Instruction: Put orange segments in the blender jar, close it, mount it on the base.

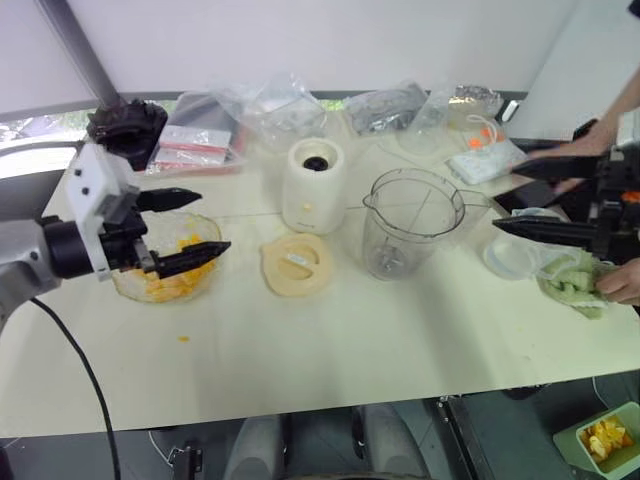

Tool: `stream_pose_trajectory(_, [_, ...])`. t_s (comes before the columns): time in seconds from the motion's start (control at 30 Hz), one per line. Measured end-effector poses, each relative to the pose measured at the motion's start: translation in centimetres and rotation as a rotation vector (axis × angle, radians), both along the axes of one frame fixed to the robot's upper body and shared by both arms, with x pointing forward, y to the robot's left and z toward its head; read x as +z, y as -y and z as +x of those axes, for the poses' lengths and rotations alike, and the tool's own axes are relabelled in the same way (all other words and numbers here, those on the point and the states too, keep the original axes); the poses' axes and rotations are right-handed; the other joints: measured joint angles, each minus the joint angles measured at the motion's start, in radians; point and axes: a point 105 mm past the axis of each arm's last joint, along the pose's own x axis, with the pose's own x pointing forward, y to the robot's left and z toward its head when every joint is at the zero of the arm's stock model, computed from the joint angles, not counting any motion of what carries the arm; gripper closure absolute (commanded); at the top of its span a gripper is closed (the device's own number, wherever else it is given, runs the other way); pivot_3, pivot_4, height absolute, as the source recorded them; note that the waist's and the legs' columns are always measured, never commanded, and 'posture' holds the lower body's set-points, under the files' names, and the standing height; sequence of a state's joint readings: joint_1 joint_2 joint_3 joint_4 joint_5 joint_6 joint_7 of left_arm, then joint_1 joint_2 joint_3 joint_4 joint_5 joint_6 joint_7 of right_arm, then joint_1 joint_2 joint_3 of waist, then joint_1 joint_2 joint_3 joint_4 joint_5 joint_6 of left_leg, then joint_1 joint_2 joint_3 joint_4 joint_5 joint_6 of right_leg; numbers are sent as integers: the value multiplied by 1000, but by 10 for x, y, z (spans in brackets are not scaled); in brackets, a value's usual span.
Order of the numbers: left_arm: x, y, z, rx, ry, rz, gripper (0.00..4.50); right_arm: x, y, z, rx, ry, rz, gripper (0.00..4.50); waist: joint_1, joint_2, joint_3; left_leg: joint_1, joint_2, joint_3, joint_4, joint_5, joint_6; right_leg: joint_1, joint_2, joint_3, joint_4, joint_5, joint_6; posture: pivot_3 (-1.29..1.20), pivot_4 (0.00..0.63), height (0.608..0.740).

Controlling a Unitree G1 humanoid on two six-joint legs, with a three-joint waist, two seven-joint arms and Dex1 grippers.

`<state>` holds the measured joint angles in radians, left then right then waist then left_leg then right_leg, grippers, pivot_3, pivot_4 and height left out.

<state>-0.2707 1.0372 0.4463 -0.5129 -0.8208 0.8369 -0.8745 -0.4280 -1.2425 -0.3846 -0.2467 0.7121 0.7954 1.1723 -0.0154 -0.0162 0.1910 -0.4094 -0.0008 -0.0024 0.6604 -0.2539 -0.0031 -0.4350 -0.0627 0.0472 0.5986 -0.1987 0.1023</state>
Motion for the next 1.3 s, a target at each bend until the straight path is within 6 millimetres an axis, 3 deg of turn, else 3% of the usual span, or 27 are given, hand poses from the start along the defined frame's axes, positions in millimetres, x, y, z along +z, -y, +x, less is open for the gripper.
stream_pose_trajectory(0.6, [-7,2,4,10,-36,-2,0,-2,-13,-5,17,-26,17,28,0,0,0,0,0,0,0,0,0,0,0,0,1,0,0,0,150,740])
stream_pose_trajectory(0.8, [-12,-10,24,77,-57,28,0,-3,-22,-8,34,-21,30,28,1,0,0,1,-1,0,1,0,0,0,1,0,2,0,0,0,150,740])
stream_pose_trajectory(1.0, [-37,-35,56,265,-124,38,0,-9,-17,-10,1,-28,28,28,4,0,0,0,-1,-1,1,0,0,1,0,0,2,0,0,0,150,740])
stream_pose_trajectory(1.3, [-81,-45,82,610,-370,-40,0,-7,-15,-14,-23,-16,28,28,2,-1,0,1,-2,-2,2,0,0,1,1,0,4,2,3,0,150,740])
